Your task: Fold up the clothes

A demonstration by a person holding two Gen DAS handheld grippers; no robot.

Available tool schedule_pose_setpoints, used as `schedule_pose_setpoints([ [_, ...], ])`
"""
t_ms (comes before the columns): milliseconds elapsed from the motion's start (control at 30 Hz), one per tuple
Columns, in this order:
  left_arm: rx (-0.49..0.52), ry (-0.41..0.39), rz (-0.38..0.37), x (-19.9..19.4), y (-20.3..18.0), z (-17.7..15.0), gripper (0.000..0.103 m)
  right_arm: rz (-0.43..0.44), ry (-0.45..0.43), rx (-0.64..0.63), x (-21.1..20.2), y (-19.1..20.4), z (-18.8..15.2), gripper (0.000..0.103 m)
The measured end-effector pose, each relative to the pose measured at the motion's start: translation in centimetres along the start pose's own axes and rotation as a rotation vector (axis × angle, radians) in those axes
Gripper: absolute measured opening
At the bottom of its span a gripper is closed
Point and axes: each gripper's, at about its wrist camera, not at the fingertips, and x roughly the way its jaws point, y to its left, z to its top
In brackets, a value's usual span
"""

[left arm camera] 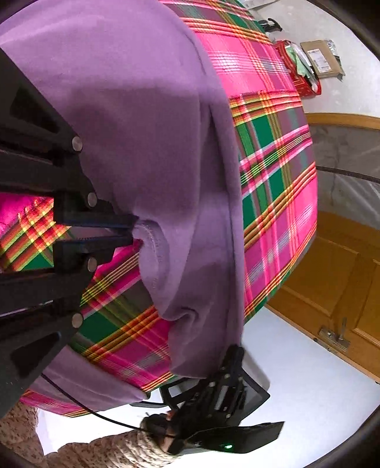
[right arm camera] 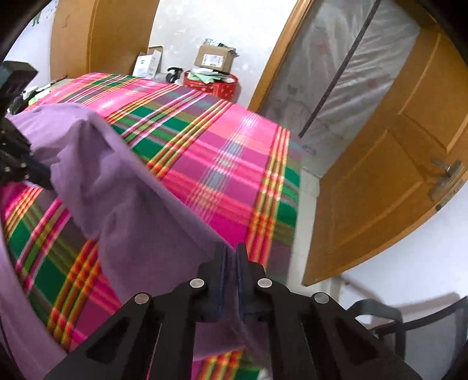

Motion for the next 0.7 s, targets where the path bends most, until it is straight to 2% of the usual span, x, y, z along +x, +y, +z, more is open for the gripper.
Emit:
schedule_pose_setpoints([
  [200, 0.015, 0.000, -0.026, 0.2, -0.1, -0.3, 0.003, -0.065, -0.008, -0.007, 1.9, -2.3, 2.8, 0.004],
  [367, -0.002, 0.010, -0.045, 0.7, 0.2, -0.5, 0.002, -0.082, 0.008, 0.018, 3.9, -4.0, 4.1, 0.004],
  [533, -0.009, 0.013, -0.051, 0.7, 0.3, -0.7, 0.002, 0.013, 0.004, 0.150, 4.0, -5.9, 3.3, 0.005],
  [600, -0.010, 0.013, -0.051, 0.6, 0.3, -0.7, 0.002, 0.028, 0.005, 0.186, 3.7, -6.4, 2.7, 0.009],
  [700, -0.014, 0.013, -0.050, 0.5, 0.4, -0.8, 0.002, 0.048, 0.006, 0.242, 3.2, -7.3, 1.9, 0.019],
])
